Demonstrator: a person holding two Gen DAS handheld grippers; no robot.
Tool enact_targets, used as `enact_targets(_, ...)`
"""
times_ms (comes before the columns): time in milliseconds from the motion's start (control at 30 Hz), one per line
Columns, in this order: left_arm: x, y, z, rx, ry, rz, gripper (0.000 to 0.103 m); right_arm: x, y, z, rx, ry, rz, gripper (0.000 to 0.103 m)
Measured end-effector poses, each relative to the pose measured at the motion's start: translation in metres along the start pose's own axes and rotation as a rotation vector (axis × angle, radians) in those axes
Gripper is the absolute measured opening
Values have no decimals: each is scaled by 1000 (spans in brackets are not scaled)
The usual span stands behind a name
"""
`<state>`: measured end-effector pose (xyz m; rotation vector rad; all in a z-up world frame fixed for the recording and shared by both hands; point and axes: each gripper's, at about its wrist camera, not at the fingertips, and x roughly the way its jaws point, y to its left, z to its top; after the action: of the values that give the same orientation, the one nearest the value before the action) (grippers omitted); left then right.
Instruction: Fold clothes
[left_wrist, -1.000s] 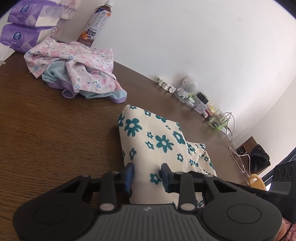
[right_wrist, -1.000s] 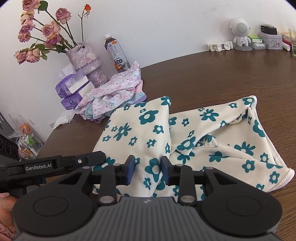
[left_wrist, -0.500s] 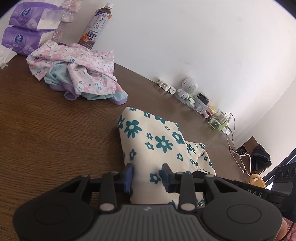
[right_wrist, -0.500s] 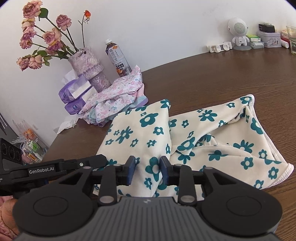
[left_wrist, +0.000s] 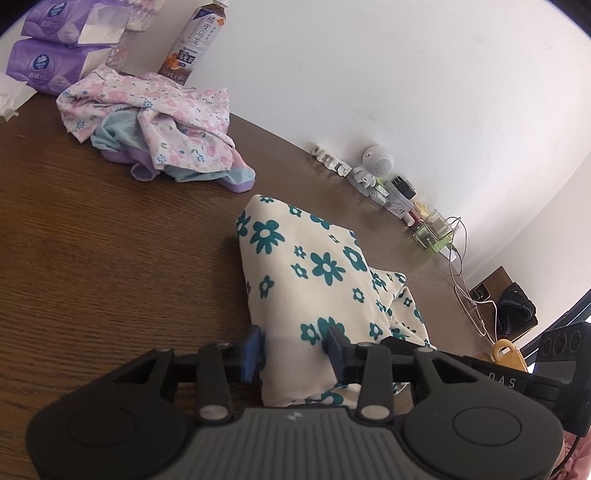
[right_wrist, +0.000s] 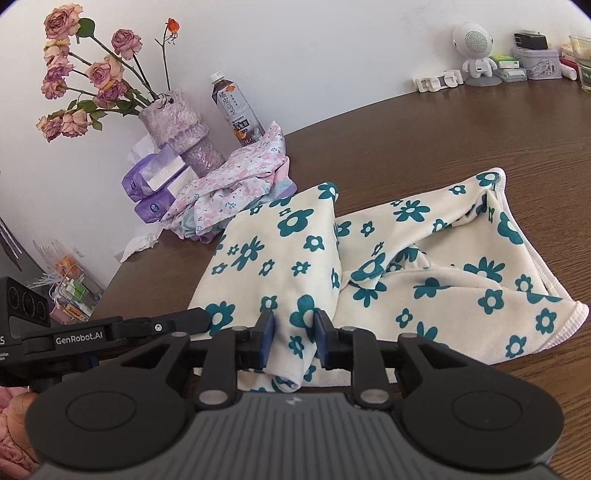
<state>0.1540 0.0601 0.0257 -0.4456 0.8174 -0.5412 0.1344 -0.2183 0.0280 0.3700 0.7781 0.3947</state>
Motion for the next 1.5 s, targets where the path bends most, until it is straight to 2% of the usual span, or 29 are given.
enact_targets(67,2,-1,-1,3,4,-2,50,0,1,-1,-20,4,1,25)
enact_targets(133,3,2,0,-22,5,-3,51,2,0,-2,-18,9,3,25)
enact_targets(233,-2,7,1,-68,-33,17,62,-5,-7,2,19,-17,29,28)
enact_targets(333,-3,8,0,-112,-60,39,61,-18,-13,8,3,-75,-4,38)
enact_targets(533,5,6,-3,-178,-92,80,60,-33,-43,22,-65,-133,-162,51)
enact_targets(600,7,6,-4,-201,-110,96,59,-37,-61,27,-58,-137,-200,51)
enact_targets(733,13,3,-5,-241,-136,105,58,-42,-93,33,-26,-136,-219,51)
enact_targets(833,19,2,-2,-265,-155,114,56,-44,-111,37,-24,-122,-197,53)
enact_targets(1033,30,4,3,-313,-167,120,46,-48,-134,38,-9,-85,-85,53)
enact_targets(1100,32,1,4,-302,-164,141,45,-47,-142,37,15,-70,-52,53)
enact_targets(1167,34,-4,5,-273,-161,172,35,-46,-148,34,42,-62,-27,53)
enact_targets(1233,35,-6,5,-263,-164,179,32,-45,-151,32,60,-57,3,53)
enact_targets(1500,36,-16,10,-202,-172,208,26,-42,-145,26,68,-33,61,52)
